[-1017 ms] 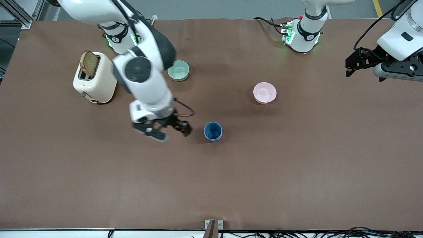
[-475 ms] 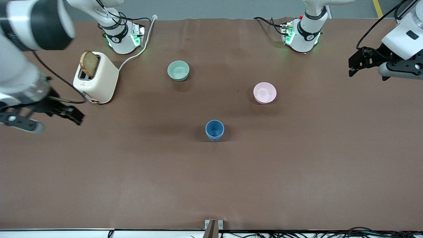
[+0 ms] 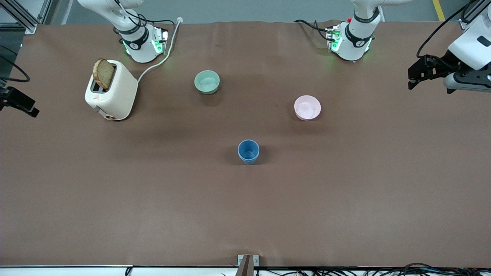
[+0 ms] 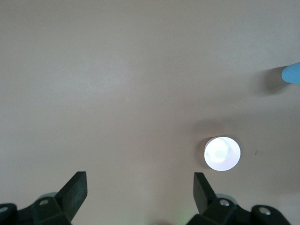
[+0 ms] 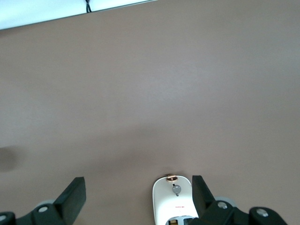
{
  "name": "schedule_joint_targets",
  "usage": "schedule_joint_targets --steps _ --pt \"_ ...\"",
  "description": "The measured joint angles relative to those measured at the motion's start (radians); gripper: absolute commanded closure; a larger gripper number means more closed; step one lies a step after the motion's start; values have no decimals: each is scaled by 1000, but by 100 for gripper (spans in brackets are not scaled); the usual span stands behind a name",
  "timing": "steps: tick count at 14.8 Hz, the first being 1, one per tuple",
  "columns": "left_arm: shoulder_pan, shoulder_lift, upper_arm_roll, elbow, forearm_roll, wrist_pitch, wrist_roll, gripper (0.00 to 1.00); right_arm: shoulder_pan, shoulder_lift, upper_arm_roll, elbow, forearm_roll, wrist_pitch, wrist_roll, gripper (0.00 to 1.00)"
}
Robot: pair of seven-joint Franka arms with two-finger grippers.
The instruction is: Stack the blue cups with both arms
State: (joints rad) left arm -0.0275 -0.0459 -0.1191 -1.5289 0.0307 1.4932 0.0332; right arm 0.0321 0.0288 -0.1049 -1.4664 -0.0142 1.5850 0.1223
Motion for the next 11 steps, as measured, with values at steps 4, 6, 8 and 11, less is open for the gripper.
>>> schedule_joint_targets --steps 4,6,8,11 --pt "3 0 0 0 0 0 1 0 -3 1 1 -15 3 0 -1 0" --pt "3 0 0 3 0 1 1 0 -3 1 2 -17 4 0 -3 0" --pt "3 0 0 11 0 1 1 0 -3 1 4 -17 4 0 -4 0" --pt "3 0 0 12 0 1 1 0 -3 1 4 -16 4 0 -4 0"
